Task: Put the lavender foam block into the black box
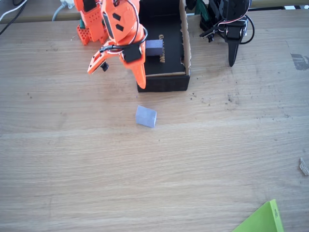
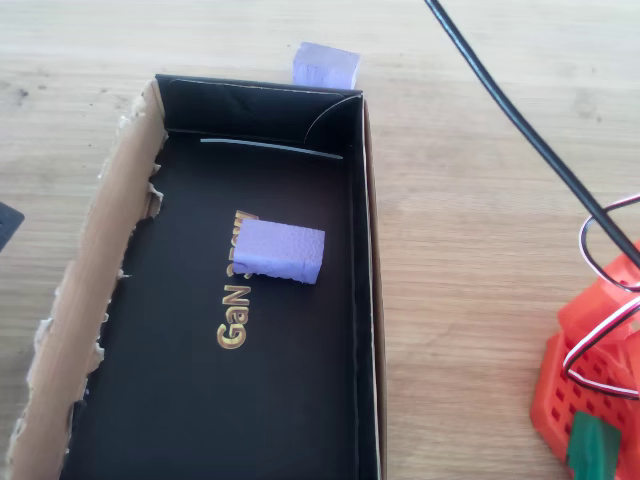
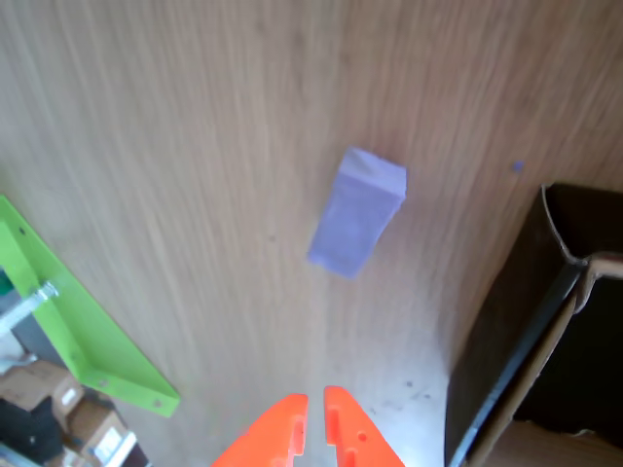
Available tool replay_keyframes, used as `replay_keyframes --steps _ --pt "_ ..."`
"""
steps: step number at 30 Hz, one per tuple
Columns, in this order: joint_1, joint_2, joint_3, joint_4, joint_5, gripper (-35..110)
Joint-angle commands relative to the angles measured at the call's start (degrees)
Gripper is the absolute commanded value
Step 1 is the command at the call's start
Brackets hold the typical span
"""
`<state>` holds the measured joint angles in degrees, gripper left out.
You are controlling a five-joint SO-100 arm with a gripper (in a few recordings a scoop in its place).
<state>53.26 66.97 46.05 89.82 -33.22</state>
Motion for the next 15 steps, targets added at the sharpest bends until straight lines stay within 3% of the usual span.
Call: replay_keyframes --steps 1,15 --pt "1.4 2.8 0.3 0.9 -1.1 0" --pt "0.4 0.4 0.3 -1.9 2.2 0"
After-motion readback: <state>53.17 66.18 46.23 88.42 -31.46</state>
